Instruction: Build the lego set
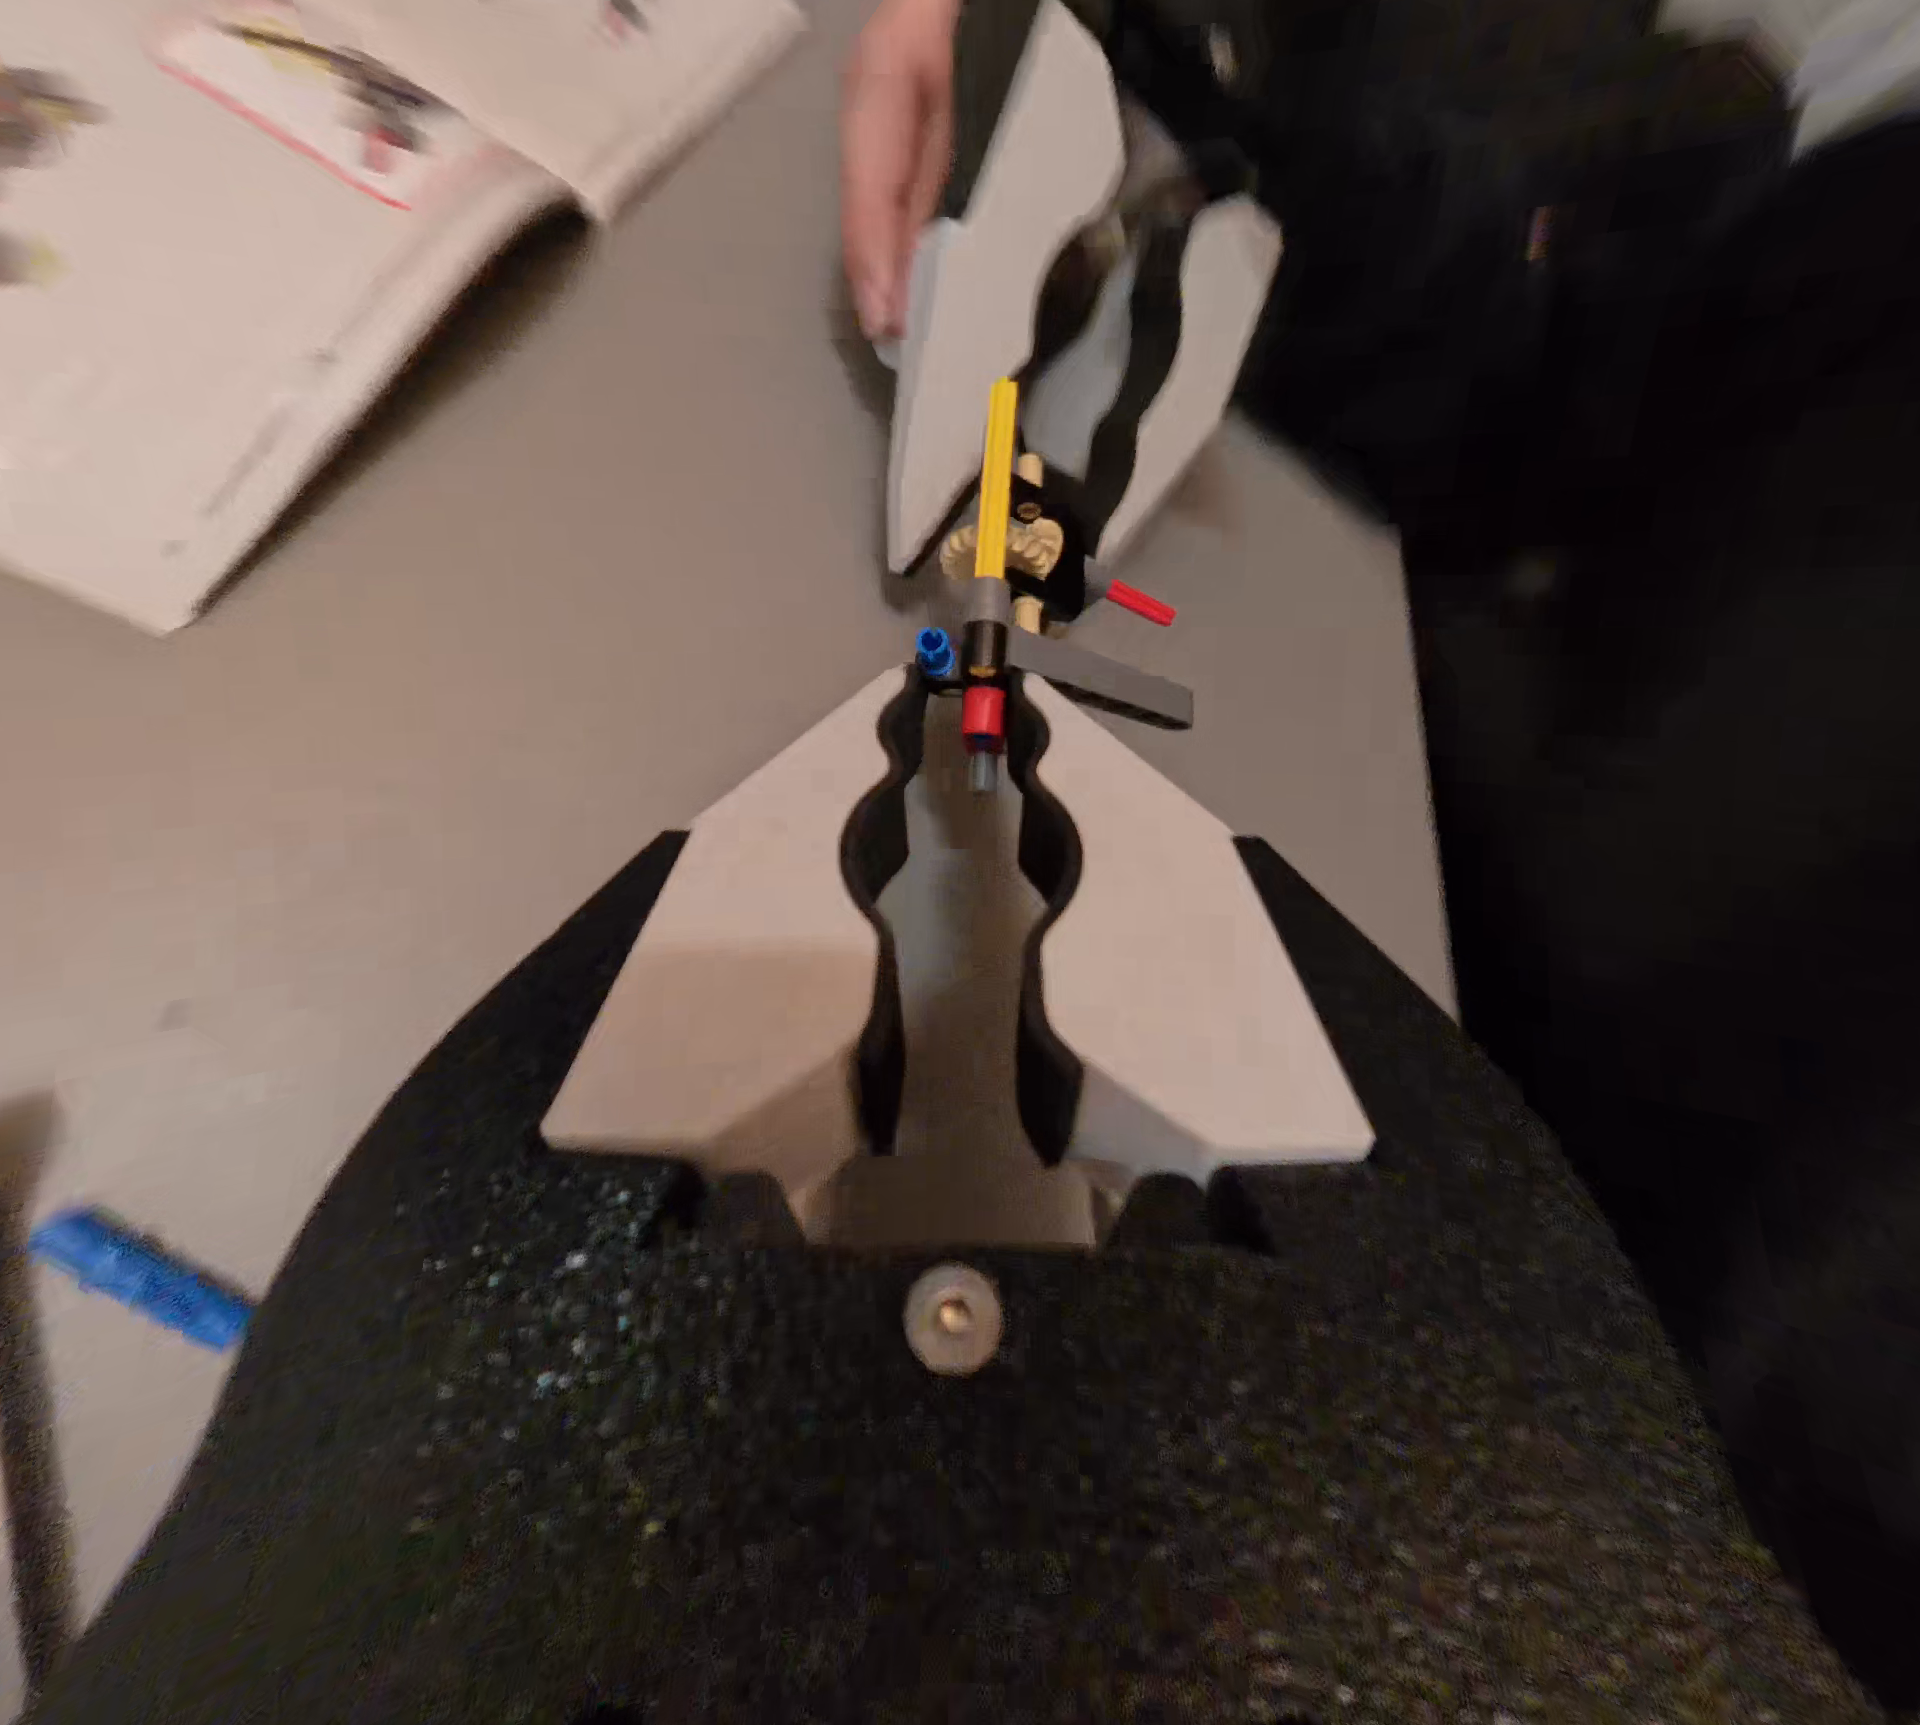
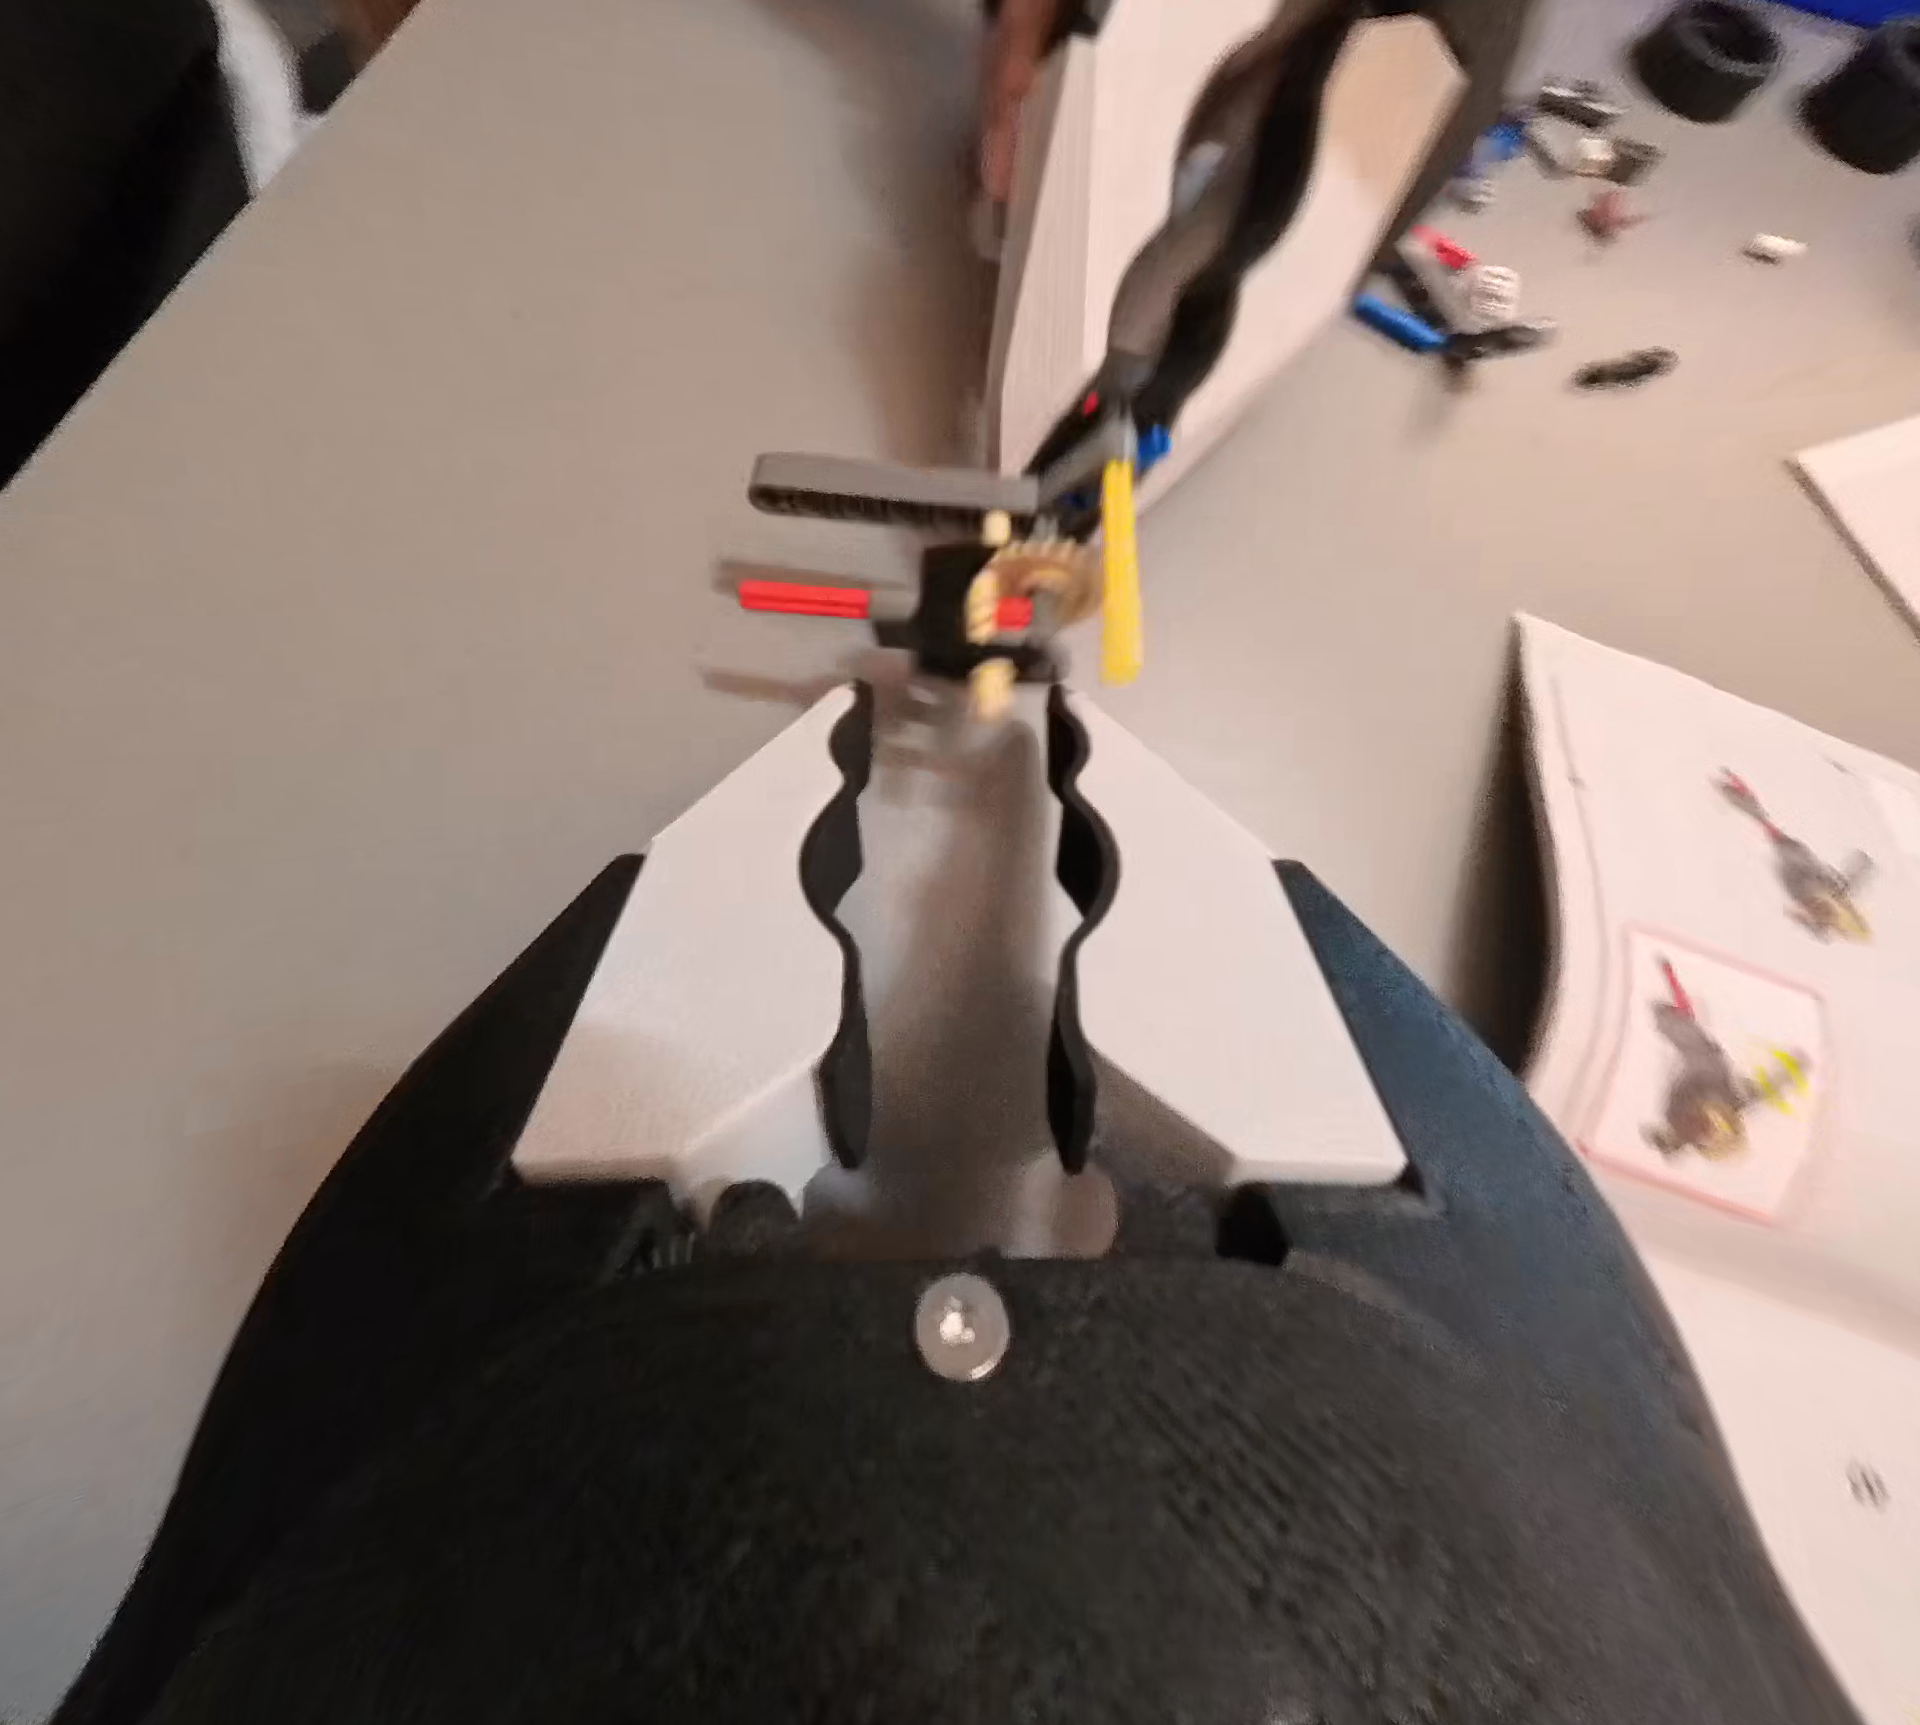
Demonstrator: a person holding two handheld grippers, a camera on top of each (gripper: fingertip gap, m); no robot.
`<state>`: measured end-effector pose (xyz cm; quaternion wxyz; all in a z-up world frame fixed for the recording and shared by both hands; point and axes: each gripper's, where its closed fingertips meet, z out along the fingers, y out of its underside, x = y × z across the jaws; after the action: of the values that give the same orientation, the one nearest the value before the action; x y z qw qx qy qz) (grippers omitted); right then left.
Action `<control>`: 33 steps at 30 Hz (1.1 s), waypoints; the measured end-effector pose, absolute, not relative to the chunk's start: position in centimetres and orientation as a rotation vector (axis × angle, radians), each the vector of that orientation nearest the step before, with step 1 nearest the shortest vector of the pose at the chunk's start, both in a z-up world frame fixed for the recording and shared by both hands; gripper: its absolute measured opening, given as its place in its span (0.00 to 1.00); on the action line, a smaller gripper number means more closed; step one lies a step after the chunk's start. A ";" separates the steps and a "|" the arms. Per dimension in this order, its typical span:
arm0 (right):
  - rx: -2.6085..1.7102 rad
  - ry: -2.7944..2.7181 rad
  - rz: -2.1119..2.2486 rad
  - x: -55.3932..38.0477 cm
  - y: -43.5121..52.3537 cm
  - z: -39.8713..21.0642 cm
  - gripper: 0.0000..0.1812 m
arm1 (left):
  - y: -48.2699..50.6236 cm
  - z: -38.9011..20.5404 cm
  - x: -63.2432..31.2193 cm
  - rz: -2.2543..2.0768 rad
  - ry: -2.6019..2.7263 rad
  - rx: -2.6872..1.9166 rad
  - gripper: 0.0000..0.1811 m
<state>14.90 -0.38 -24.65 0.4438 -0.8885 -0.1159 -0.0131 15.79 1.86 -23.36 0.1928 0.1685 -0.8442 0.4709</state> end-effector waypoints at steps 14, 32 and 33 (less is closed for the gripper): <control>-1.799 0.242 -0.686 20.4 1.6 -17.7 0.41 | 4.1 -19.6 21.3 1.896 -2.083 1.424 0.07; -1.815 0.331 -0.380 20.3 0.3 -18.5 0.22 | 1.9 -18.6 18.4 1.764 -2.056 1.202 0.16; -1.791 0.398 -0.317 20.7 -0.1 -18.4 0.22 | 1.9 -18.3 18.0 1.791 -2.139 1.129 0.16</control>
<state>20.66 -0.08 -18.45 0.5970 -0.7716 0.1716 -0.1367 18.04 1.91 -18.33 0.0663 0.3743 -0.7092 0.5938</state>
